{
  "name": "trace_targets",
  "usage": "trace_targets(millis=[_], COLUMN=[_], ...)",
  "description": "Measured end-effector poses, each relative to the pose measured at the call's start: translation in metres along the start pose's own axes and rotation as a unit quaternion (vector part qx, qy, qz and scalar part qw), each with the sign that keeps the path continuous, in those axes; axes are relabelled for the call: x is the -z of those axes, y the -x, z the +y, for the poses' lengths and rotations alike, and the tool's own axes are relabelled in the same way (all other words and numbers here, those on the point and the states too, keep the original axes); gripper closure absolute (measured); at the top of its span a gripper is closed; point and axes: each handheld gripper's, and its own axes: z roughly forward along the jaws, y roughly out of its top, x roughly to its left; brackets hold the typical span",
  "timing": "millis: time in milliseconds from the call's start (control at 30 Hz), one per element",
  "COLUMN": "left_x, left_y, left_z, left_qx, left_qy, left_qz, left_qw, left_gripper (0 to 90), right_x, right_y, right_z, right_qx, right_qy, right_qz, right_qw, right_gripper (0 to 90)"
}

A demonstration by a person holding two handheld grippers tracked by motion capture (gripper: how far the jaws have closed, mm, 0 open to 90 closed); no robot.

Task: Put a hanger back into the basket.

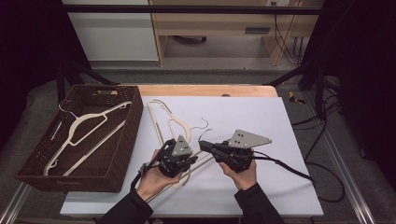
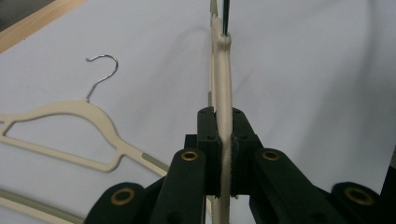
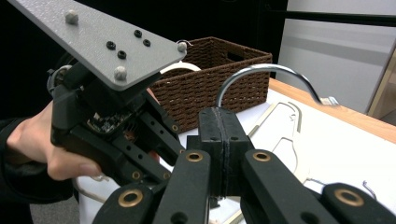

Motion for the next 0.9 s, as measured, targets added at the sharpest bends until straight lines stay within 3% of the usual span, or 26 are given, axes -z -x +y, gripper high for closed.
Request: trace_targets(millis=[200,333,633,767,900], left_x=[0.004,0.018,0.076,0.100,0.119], left_y=[-0.002,-0.011,-0.041,-0.054,-0.071], left_z=[-0.001,-0.001,0.010,0.016,0.021], left_qx=[0.006,0.014,0.030,0.036,0.037], left_qy=[0.008,0.022,0.071,0.086,0.088], left_qz=[-0.003,0.001,0.025,0.031,0.034], left_qw=[1.0000,0.9997,0.9967,0.9952,0.9949], left_gripper=[85.8,85.7,85.7,85.7,85.7], right_x=[-0.002,0.010,0.052,0.068,0.081], right_y=[-0.001,0.000,0.021,0.028,0.035], right_z=[0.001,0.002,-0.010,-0.022,-0.035], right_qx=[0.004,0.010,-0.016,-0.026,-0.037], right_qy=[-0.003,0.003,0.012,-0.001,-0.018], right_qz=[-0.006,-0.015,-0.086,-0.119,-0.149], right_qw=[1.0000,0.9998,0.9961,0.9925,0.9879], right_gripper=[89.7,81.2,49.3,32.4,22.4])
